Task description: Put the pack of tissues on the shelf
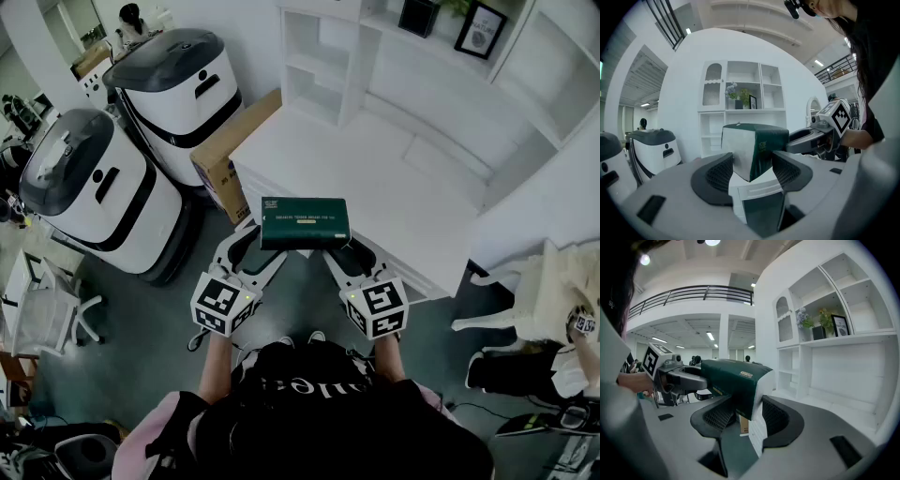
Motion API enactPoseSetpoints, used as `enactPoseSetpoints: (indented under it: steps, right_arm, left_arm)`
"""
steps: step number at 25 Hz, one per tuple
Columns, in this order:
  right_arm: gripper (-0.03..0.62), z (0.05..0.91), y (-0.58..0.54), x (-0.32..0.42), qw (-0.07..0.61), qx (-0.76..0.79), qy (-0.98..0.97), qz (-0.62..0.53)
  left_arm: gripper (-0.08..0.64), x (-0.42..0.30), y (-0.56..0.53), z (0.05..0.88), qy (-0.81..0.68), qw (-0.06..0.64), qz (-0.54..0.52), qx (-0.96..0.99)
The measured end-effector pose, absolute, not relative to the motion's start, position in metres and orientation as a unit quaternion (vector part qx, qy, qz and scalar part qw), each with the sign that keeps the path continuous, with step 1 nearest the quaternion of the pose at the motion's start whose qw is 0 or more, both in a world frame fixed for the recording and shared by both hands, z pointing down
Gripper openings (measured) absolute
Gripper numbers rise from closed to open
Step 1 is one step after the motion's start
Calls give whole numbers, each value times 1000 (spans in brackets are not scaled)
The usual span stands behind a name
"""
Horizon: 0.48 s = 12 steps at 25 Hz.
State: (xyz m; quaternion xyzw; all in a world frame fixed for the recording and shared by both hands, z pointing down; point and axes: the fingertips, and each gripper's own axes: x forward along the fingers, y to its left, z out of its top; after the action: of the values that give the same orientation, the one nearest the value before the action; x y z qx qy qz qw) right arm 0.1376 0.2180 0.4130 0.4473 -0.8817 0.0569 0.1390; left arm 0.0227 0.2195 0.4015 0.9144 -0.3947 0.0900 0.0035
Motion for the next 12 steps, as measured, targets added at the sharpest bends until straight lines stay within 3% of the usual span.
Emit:
enactPoseSetpoints:
  steps: [12]
  right_arm:
    - [229, 424, 204, 156, 140, 431, -890, 49]
  left_arm:
    - [275, 42, 210, 411, -412, 0, 96, 906]
